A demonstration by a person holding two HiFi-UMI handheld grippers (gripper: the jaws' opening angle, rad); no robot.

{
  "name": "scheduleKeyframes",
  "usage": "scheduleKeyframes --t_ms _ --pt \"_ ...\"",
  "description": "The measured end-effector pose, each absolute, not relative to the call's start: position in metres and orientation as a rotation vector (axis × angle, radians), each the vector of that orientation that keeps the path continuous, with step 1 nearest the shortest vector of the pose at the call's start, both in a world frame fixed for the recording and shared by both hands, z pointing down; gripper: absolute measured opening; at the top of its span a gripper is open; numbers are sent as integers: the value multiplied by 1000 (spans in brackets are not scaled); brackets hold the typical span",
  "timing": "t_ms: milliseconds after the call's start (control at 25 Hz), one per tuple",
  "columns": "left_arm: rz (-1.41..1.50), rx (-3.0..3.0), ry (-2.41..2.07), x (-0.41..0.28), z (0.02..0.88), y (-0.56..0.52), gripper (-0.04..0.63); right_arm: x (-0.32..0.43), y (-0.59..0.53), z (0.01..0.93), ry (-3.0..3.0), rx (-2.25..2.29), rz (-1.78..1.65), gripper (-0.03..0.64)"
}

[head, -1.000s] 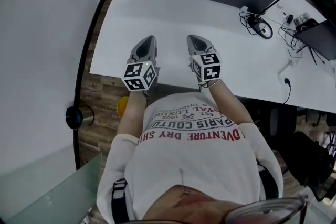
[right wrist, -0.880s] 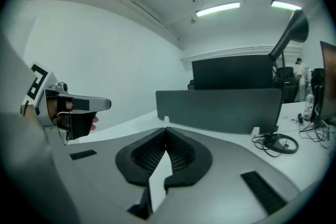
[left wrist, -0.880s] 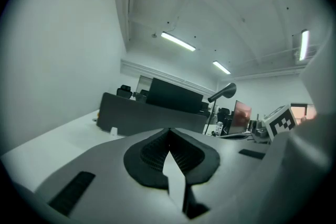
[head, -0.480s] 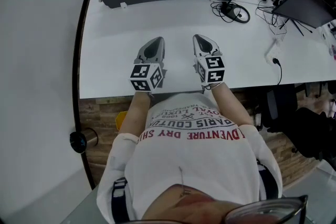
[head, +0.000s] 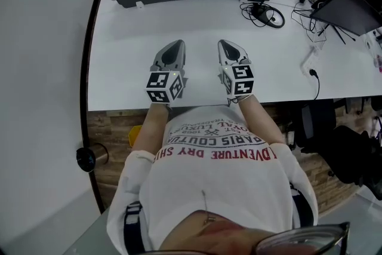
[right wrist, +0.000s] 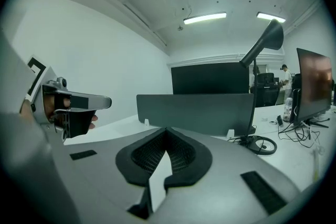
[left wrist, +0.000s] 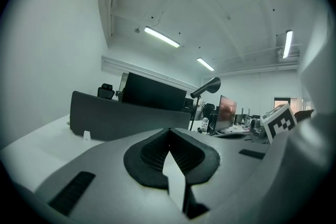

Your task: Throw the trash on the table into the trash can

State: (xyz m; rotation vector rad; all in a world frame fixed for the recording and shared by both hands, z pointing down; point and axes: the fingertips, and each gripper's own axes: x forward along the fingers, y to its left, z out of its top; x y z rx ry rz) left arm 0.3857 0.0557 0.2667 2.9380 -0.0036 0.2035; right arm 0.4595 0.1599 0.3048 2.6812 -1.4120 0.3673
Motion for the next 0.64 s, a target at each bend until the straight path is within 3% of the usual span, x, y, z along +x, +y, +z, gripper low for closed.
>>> scheduleKeyframes --t_ms 360,640 --pt "198 2974 -28 379 264 50 23 452 147 298 -1442 2662 338 25" --pt "227 2976 -41 413 271 50 23 488 151 309 -1437 2668 367 25"
